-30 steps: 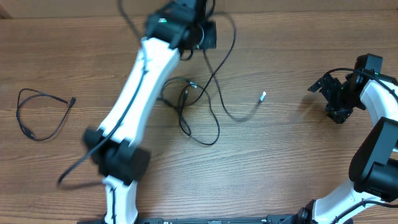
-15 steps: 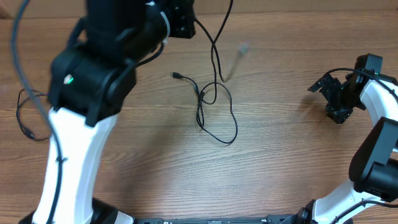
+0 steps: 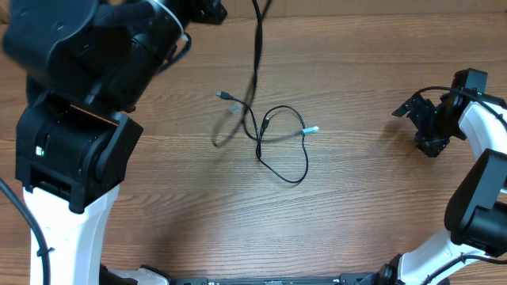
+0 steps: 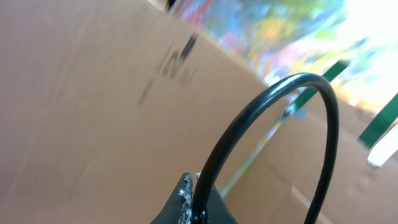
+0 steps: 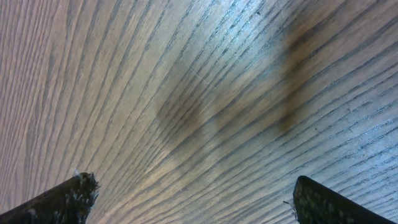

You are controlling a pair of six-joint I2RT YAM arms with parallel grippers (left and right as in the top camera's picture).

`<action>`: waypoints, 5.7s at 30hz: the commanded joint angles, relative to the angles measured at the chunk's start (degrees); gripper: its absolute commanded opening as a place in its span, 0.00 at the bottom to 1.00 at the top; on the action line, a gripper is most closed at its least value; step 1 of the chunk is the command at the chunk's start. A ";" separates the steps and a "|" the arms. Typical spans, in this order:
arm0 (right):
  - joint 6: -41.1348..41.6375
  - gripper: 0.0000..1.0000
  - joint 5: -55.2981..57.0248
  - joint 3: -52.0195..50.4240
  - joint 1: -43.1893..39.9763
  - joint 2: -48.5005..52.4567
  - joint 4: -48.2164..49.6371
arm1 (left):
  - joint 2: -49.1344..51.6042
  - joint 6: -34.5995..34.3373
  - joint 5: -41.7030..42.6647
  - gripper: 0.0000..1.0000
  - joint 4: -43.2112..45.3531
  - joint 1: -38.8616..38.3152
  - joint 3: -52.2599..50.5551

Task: Untangle cables
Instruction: 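Grasp a cable loop with the left gripper and lift it high, then carry the lifted cable leftward with the left gripper toward the table's left side, then lower the cable and open the left gripper at the left side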

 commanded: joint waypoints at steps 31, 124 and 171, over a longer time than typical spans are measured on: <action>-0.37 1.00 -0.04 0.87 -0.11 -1.07 0.15 | 16.46 1.92 -41.75 0.04 -32.24 21.86 0.74; -0.37 1.00 -0.04 0.87 -0.11 -1.07 0.15 | 45.35 8.41 -4.20 0.36 -42.36 55.74 -11.98; -0.37 1.00 -0.04 0.87 -0.11 -1.07 0.15 | 45.38 1.57 -21.16 0.10 -49.81 60.30 -11.21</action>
